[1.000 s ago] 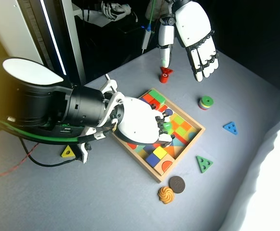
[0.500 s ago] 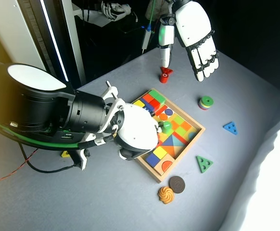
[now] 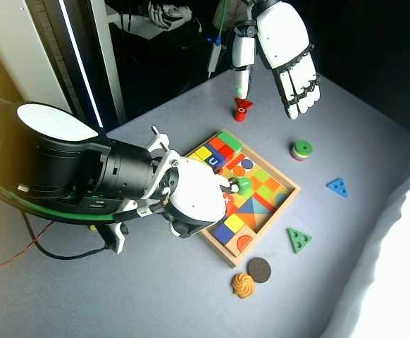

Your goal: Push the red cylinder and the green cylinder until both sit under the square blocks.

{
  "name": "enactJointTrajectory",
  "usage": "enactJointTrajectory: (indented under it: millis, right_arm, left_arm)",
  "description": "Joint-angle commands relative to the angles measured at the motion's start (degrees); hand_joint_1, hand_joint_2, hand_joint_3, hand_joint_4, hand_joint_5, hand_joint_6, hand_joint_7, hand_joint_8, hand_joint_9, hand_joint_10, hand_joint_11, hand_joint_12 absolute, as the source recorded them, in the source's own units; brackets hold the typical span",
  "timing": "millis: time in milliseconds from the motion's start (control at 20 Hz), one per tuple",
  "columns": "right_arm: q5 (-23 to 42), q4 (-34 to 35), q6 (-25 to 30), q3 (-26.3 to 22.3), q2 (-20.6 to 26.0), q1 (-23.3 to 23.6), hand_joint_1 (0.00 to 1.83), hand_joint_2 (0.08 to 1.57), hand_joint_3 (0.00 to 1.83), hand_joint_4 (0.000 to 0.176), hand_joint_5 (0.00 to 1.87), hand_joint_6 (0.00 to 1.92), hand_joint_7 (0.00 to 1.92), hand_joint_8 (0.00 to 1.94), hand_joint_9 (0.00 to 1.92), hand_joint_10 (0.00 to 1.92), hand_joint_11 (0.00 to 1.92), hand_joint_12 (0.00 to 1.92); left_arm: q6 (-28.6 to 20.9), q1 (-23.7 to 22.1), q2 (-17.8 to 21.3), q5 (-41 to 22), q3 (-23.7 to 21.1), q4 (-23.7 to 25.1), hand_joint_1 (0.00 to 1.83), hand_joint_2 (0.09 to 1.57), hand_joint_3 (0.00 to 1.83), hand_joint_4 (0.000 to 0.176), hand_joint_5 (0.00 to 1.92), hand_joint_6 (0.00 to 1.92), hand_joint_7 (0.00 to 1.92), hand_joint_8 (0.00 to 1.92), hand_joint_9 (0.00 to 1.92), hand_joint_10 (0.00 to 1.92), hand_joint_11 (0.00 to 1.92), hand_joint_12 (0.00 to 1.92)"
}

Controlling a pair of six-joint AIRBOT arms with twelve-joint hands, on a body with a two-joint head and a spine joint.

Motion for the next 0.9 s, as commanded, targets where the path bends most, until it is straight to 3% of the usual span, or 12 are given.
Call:
enactJointTrajectory:
  millis: [0, 850]
  right_arm:
    - [-1.5, 1.2, -0.2, 0.4, 0.2, -0.2, 1.77, 1.17, 0.05, 0.0, 0.08, 0.02, 1.56, 1.94, 1.73, 1.92, 1.76, 1.92]
    - [-3.2, 1.2, -0.3, 1.5, -1.0, -1.9, 1.75, 1.17, 0.07, 0.0, 0.17, 0.02, 1.54, 1.94, 1.73, 1.92, 1.78, 1.92]
  left_arm:
    - [0.3, -0.4, 0.6, 0.1, -0.2, 4.5, 0.0, 1.27, 0.01, 0.0, 0.04, 0.0, 0.03, 0.0, 0.01, 0.0, 0.0, 0.0]
    - [0.3, -0.4, 0.6, 0.2, -0.2, 4.4, 0.0, 1.28, 0.0, 0.0, 0.08, 0.01, 0.07, 0.01, 0.05, 0.01, 0.02, 0.01]
